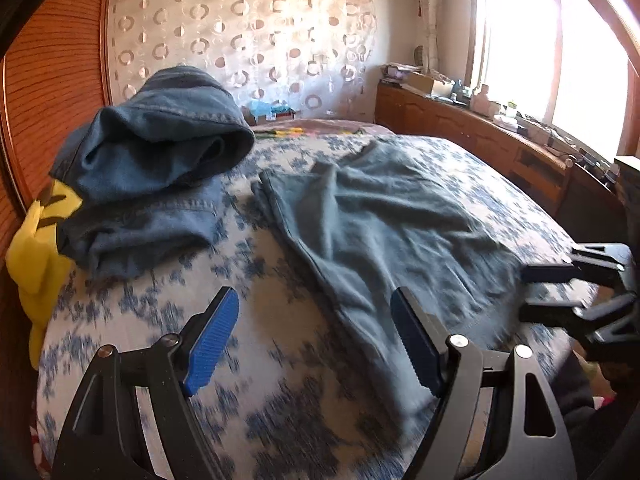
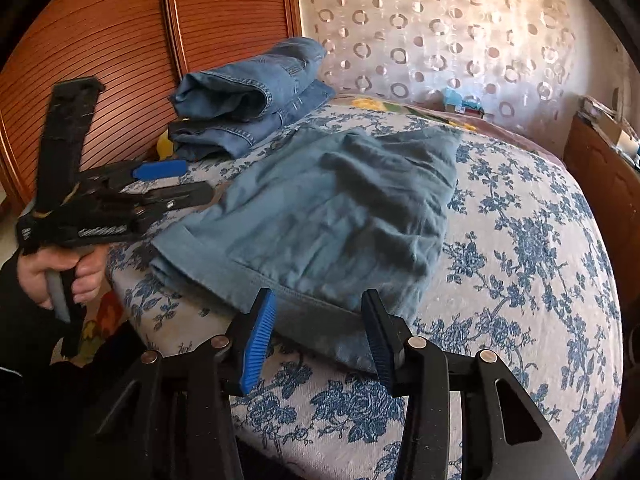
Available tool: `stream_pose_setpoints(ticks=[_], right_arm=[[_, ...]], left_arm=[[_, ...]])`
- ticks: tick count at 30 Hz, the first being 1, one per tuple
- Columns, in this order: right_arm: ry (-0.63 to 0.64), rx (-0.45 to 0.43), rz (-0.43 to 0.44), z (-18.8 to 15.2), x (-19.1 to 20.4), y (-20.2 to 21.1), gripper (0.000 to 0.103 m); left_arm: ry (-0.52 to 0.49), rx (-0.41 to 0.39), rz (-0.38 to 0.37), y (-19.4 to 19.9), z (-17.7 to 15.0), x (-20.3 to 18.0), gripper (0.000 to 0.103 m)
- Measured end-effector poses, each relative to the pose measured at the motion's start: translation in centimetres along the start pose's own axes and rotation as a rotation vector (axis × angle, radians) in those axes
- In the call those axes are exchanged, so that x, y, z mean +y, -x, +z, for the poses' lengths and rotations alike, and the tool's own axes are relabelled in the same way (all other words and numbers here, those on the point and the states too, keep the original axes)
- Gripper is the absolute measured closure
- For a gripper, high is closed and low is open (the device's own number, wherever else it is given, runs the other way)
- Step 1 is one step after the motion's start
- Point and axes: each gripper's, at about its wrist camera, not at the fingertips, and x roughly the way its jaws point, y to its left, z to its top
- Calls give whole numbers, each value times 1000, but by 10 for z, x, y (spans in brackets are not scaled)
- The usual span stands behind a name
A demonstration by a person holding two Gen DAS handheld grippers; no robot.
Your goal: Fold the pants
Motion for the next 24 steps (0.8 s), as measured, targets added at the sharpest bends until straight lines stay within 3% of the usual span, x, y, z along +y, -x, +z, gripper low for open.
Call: stream_pose_setpoints(ticks=[4,12,22,24], right_arm=[[4,6,-15,-4,-1,3,57],[-38,15,-46,-16,-14,16,56],[-74,37,-32,-21,-23,14,57],[-77,33,-27,-20,-23,15,73]], left_arm=[[7,34,-24,6,-12,-5,27],[9,85,-78,9,-29,-17,56],[7,61,-119,21,-25,-25,86],[6,57,-120,24,-24,-26,89]])
